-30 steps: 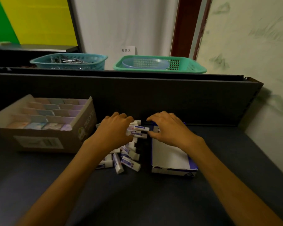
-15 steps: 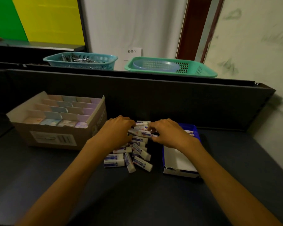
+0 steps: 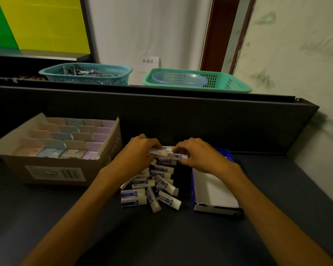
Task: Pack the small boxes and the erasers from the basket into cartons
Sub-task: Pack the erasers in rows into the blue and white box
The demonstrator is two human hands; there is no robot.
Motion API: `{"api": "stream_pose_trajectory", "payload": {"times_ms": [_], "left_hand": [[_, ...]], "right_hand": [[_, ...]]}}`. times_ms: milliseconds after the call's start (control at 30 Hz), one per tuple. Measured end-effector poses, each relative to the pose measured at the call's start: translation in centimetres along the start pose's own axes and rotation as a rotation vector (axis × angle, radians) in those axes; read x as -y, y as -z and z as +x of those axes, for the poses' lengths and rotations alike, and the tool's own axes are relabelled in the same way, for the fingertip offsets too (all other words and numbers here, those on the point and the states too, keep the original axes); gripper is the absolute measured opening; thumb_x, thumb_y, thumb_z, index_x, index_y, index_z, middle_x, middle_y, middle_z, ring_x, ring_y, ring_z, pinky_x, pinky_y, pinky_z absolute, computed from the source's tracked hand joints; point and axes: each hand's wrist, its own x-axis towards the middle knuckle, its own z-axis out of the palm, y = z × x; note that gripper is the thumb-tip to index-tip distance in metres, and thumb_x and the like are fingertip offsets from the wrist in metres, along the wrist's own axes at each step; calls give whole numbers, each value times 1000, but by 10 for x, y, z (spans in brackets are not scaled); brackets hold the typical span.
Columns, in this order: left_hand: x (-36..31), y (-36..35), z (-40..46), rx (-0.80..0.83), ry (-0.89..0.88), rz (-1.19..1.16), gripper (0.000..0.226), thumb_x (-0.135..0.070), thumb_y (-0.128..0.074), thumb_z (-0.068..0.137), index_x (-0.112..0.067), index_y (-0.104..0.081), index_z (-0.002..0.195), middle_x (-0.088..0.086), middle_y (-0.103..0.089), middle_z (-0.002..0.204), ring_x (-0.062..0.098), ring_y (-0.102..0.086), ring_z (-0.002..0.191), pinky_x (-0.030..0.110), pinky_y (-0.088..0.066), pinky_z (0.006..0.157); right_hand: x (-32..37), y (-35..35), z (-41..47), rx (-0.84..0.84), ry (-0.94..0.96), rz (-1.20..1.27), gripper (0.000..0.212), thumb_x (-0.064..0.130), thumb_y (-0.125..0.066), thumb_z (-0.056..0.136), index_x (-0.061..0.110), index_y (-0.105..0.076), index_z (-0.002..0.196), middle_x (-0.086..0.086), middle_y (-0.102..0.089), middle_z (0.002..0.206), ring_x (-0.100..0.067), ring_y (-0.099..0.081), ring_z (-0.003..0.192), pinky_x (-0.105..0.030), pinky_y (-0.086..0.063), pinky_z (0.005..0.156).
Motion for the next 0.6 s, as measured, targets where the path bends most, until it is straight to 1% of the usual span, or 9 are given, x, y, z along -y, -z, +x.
{"api": "stream_pose_trajectory", "payload": {"times_ms": [67, 133, 200, 300, 400, 500, 600], "left_hand": [[-2, 6, 0, -50, -24, -138, 27, -16, -62, 86, -24, -58, 112, -5, -58, 108, 9, -57, 98, 21, -48, 84], [-9, 13, 1, -88, -25, -292, 26, -15, -65, 85, -20, -56, 108, -11, -59, 100, 2, -59, 91, 10, -48, 73], [-18, 17, 3, -89, 19, -443, 29, -15, -68, 82, -24, -54, 106, -14, -58, 99, -2, -59, 90, 8, -48, 69], [-31, 17, 10, -65, 32, -577, 31, -18, -71, 79, -25, -54, 104, -11, -63, 97, -3, -61, 90, 13, -51, 72], [-43, 12, 19, -32, 10, -639, 31, -20, -72, 78, -23, -55, 104, -8, -67, 96, 4, -65, 88, 26, -55, 79], [-48, 5, 26, -18, 48, -773, 34, -15, -72, 77, -20, -55, 106, -2, -69, 98, 9, -67, 90, 35, -55, 84], [-55, 0, 32, -3, 72, -877, 38, -10, -72, 76, -19, -53, 108, 1, -70, 101, 11, -67, 92, 36, -55, 84]], "right_hand": [[-2, 11, -4, -26, 7, 45, 30, 27, -66, 87, 26, -61, 117, 8, -56, 106, -5, -50, 94, -23, -45, 82], [-5, 20, -9, -47, -7, 107, 26, 26, -67, 86, 26, -63, 112, 13, -53, 98, -2, -49, 89, -16, -42, 77], [-10, 27, -15, -67, -36, 180, 23, 24, -68, 86, 26, -62, 108, 17, -52, 92, 1, -52, 82, -11, -42, 68], [-20, 32, -21, -85, -81, 249, 24, 22, -71, 83, 30, -60, 102, 17, -56, 89, 4, -56, 79, -7, -43, 62], [-33, 35, -28, -100, -128, 291, 29, 20, -74, 80, 32, -57, 100, 17, -58, 89, 3, -58, 76, -6, -44, 61], [-43, 37, -35, -113, -147, 311, 32, 22, -75, 79, 33, -56, 103, 17, -58, 92, 0, -58, 77, -10, -45, 60], [-53, 40, -43, -127, -152, 338, 35, 22, -74, 80, 31, -58, 110, 16, -58, 93, 2, -58, 74, -8, -45, 60]]}}
